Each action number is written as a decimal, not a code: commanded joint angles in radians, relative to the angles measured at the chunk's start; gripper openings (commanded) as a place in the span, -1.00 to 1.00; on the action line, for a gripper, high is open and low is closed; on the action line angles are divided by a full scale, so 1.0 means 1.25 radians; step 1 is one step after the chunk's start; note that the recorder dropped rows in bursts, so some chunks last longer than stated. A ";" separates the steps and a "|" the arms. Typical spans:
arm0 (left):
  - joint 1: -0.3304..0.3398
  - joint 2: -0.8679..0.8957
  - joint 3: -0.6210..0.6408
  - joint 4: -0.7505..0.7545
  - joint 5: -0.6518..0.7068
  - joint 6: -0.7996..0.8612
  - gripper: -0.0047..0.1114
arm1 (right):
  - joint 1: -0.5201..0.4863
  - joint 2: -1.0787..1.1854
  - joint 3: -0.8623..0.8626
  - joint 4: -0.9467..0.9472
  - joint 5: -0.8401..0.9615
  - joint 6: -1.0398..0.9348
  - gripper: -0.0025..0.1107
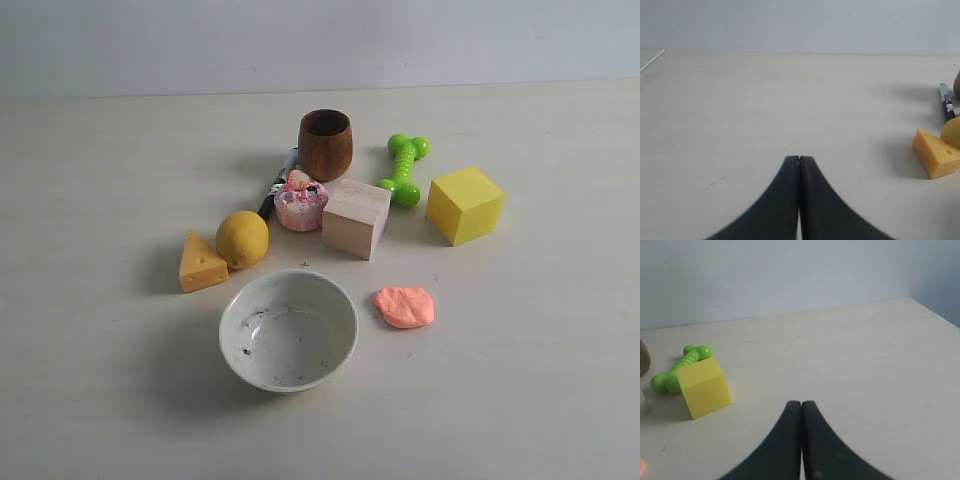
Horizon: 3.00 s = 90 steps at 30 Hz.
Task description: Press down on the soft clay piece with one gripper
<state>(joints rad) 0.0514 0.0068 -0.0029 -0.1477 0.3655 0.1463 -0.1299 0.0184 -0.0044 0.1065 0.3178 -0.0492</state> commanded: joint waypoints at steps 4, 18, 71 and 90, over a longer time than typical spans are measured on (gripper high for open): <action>-0.002 -0.005 0.002 -0.008 -0.006 0.001 -0.92 | -0.003 -0.005 0.003 -0.001 -0.004 -0.002 -0.93; -0.002 -0.005 0.002 -0.008 -0.006 0.001 -0.92 | -0.003 -0.005 0.003 -0.001 -0.004 -0.002 -0.93; -0.002 -0.005 0.002 -0.008 -0.006 0.001 -0.92 | 0.140 0.387 -0.421 -0.046 -0.087 0.055 -0.93; -0.002 -0.005 0.002 -0.008 -0.006 0.001 -0.92 | 0.308 0.856 -0.530 0.065 0.196 0.055 -0.93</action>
<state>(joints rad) 0.0514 0.0068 -0.0029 -0.1477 0.3655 0.1463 0.2474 1.0443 -0.6485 0.1564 0.5649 0.0267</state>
